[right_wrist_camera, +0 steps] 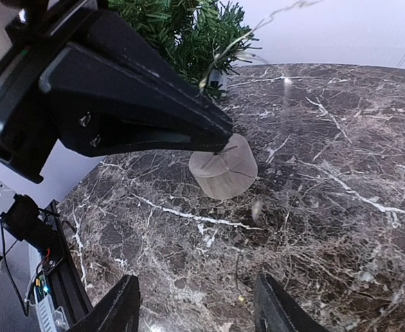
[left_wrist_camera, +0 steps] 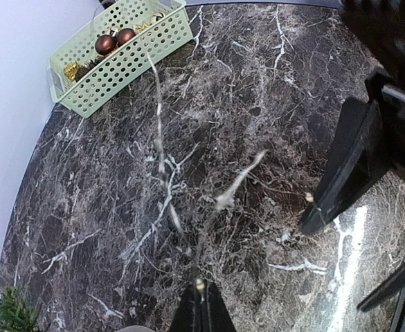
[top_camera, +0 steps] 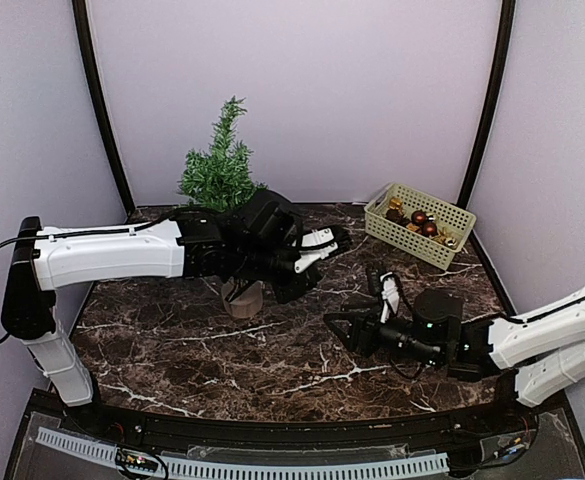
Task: Decorate the small christmas tree
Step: Adjust the side of the string light at the center of the board.
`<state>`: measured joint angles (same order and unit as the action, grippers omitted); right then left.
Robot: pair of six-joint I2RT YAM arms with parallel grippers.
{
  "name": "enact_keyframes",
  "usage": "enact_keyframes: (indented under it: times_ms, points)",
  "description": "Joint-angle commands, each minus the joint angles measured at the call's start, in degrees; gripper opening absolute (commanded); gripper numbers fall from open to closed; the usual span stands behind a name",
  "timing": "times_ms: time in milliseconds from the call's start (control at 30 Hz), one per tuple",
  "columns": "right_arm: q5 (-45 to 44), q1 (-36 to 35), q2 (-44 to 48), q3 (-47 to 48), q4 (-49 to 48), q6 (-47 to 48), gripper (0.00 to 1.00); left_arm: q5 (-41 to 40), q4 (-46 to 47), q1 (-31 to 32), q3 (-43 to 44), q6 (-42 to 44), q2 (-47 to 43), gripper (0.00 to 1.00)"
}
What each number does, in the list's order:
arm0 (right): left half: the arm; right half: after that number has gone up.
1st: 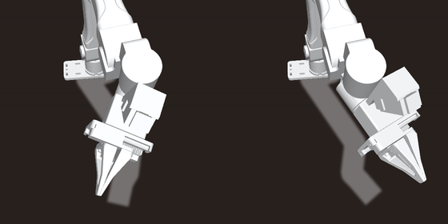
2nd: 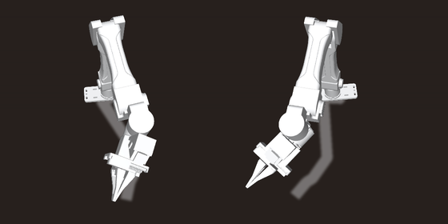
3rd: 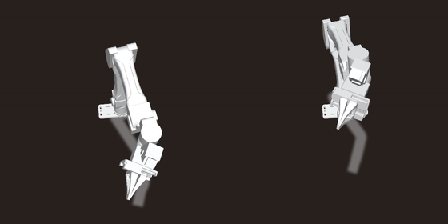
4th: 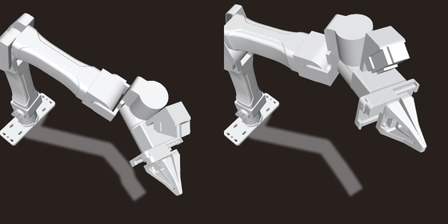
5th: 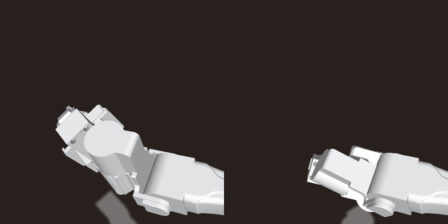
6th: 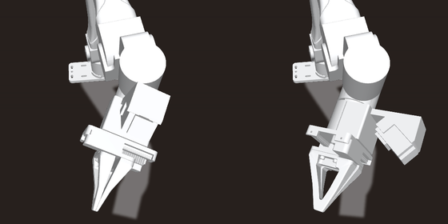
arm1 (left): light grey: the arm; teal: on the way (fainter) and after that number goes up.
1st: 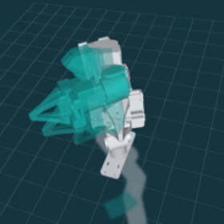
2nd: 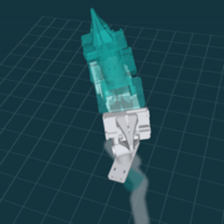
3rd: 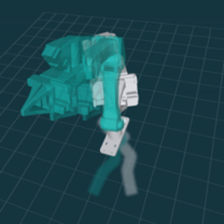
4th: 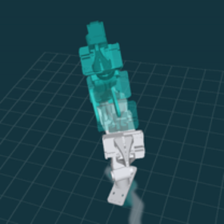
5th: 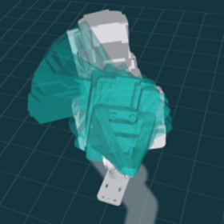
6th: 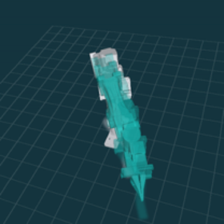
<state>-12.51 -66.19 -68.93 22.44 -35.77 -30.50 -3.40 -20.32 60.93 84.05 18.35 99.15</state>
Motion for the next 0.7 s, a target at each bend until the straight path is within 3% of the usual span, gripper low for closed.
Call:
enact_keyframes:
  times_ms: [0, 200, 467, 533, 667]
  points:
    - [-5.52, -1.81, -9.44, 3.55, -16.48, 3.63, 0.55, 1.65, -1.09, -0.34, -0.20, -1.35, -2.78, 0.00]
    - [-10.67, -1.69, -18.78, 7.59, -22.01, 3.77, 0.51, 2.06, -1.30, -0.62, -0.41, -1.78, -3.26, 0.00]
    - [-14.03, -0.54, -26.62, 13.03, -22.79, 6.00, 0.57, 3.25, -1.19, -0.87, -0.86, -2.07, -3.33, 0.00]
    - [-15.28, 0.04, -27.92, 14.19, -22.89, 6.89, 0.53, 3.23, -1.07, -0.89, -0.97, -2.09, -3.43, 0.00]
    - [-18.20, 1.26, -29.95, 15.87, -22.75, 7.86, 0.33, 5.27, -0.80, -0.96, -1.35, -2.32, -3.62, 0.00]
